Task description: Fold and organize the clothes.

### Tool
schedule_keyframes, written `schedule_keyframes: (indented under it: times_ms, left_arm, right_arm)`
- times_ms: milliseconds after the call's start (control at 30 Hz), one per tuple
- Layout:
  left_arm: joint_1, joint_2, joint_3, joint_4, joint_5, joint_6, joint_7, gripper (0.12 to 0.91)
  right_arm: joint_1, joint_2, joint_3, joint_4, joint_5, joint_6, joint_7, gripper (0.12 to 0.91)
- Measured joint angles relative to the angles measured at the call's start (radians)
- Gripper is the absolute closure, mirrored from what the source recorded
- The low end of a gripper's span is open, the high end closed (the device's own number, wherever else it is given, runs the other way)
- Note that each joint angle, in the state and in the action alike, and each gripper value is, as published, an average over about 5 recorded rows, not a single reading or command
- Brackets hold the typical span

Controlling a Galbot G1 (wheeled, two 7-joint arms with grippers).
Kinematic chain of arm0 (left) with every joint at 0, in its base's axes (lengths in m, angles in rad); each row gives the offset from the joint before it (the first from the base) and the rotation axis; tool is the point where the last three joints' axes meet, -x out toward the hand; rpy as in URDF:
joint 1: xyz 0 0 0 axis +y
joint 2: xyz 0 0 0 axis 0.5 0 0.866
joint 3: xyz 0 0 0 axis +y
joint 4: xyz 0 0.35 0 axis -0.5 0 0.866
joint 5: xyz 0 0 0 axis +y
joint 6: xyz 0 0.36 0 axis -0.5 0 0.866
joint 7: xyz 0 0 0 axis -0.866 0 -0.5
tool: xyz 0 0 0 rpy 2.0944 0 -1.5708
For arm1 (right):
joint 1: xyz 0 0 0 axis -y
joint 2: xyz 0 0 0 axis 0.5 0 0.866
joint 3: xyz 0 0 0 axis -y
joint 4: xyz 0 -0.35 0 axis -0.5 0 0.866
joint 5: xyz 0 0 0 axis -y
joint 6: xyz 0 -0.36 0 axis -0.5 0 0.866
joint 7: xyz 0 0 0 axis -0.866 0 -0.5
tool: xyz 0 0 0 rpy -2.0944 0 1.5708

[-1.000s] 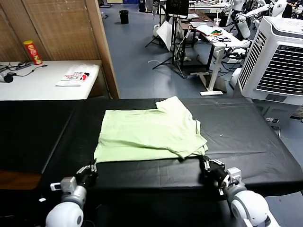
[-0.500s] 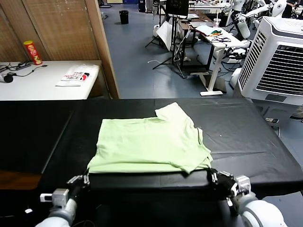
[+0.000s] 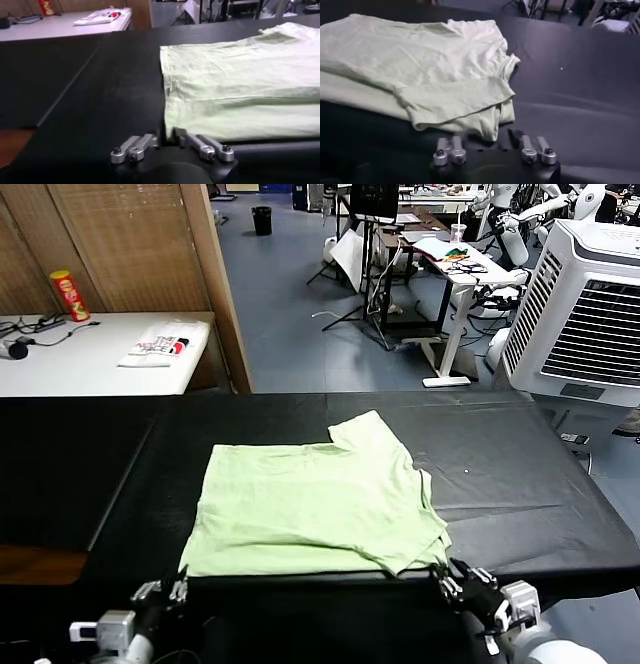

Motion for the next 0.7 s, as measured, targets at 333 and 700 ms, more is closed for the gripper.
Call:
schedule_keyframes:
  times_ms: [333, 700]
  left_arm:
    - [-0.34, 0.092, 0.068, 0.136, -0.176, 0.007, -0.074, 0.232]
    - [-0.851, 0.137, 0.282, 0.556, -0.285, 0.039, -0.11, 0.232]
  right_arm:
    - [0.463, -0.029, -0.155, -0.295, 0.021, 0.108, 0.011, 0.227]
    - [0.956, 0.09, -0.418, -0.79, -0.002, 0.09, 0.043, 0.227]
